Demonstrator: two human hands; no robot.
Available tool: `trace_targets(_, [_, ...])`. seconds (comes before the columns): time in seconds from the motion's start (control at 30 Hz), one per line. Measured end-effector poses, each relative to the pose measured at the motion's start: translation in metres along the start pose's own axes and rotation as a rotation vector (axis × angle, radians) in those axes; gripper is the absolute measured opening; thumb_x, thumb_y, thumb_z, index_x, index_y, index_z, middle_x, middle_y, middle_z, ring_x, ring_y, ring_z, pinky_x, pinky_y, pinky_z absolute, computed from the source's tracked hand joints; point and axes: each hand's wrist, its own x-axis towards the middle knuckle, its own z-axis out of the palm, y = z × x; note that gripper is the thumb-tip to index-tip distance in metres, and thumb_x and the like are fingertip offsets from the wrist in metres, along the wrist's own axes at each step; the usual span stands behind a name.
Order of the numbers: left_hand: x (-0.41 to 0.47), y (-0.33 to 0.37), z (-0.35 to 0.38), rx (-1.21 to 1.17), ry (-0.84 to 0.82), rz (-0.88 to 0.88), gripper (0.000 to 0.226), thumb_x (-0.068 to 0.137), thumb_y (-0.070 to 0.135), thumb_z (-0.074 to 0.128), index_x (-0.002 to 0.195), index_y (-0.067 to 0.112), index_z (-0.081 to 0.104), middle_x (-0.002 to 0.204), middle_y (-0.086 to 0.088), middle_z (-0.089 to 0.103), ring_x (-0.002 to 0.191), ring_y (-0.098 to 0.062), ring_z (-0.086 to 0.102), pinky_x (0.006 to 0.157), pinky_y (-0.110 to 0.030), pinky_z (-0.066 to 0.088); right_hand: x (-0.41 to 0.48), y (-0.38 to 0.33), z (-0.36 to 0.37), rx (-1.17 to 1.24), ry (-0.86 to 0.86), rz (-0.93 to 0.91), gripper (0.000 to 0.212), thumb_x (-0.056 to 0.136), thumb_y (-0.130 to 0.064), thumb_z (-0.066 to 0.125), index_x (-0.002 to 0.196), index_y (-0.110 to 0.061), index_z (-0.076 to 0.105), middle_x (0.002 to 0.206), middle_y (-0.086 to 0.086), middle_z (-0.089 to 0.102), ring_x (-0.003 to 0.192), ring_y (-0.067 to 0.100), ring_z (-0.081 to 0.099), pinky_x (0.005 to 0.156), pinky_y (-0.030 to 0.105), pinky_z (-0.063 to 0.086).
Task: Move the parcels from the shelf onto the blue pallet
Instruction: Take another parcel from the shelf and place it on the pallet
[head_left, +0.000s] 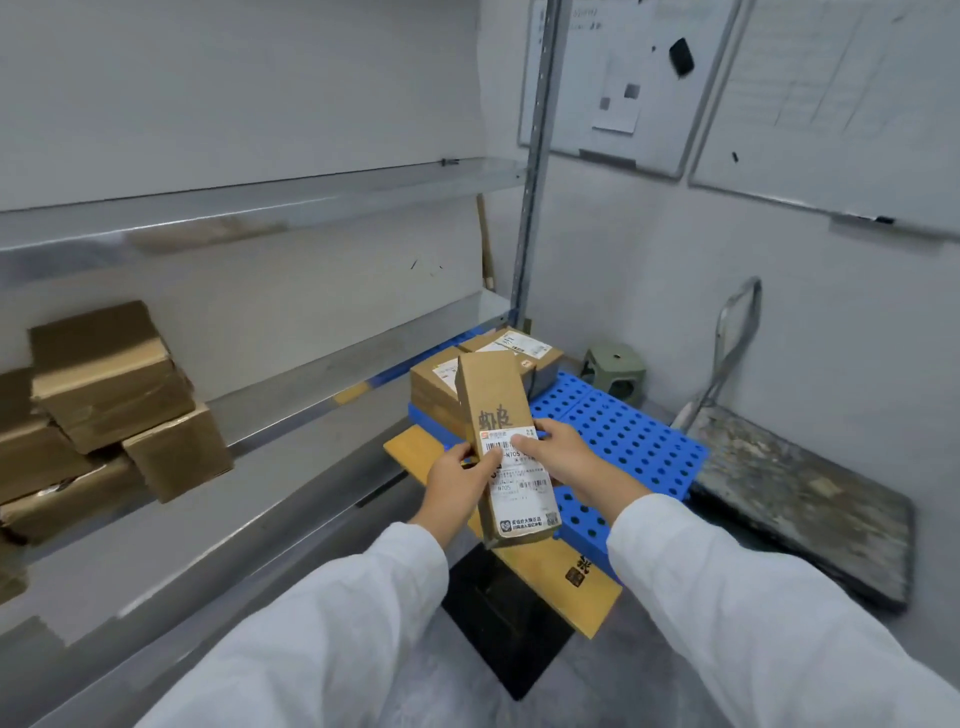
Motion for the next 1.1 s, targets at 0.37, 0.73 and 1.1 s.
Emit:
trace_targets(0.37, [0.031, -0.003, 0.147, 0.082, 0.133, -0.007, 0.036, 0.093, 0.032, 0.064, 0.125, 0.015, 0.062, 0.104, 0.013, 0.068, 0.078, 0.011, 0.065, 0.057, -0.007, 0.047, 0.056, 0.050, -0.136, 0.005, -0.106, 0.001, 0.044, 0.096, -0.021, 0.058, 0.138, -0.012, 0.048, 0.122, 0.010, 0.065, 0.090, 0.020, 0.067, 0.056, 0.026, 0.050])
trace_targets(0.73, [0.050, -0.025, 0.196, 0.093, 0.304, -0.057, 0.026, 0.094, 0.031, 0.062, 0.118, 0.020, 0.060, 0.093, 0.021, 0.063, 0.077, 0.010, 0.061, 0.054, -0.005, 0.046, 0.102, 0.080, -0.162, -0.036, -0.252, -0.023, 0.035, 0.098, -0.018, 0.054, 0.133, -0.012, 0.055, 0.116, 0.009, 0.068, 0.095, 0.024, 0.068, 0.079, 0.038, 0.057])
trace_targets(1.1, [0.103, -0.080, 0.195, -0.065, 0.418, -0.190, 0.024, 0.094, 0.028, 0.063, 0.115, 0.016, 0.061, 0.097, 0.010, 0.068, 0.082, -0.001, 0.066, 0.058, -0.012, 0.050, 0.180, 0.097, -0.132, -0.230, -0.357, 0.038, 0.035, 0.098, -0.018, 0.053, 0.132, -0.010, 0.051, 0.120, 0.012, 0.065, 0.100, 0.028, 0.066, 0.080, 0.039, 0.055])
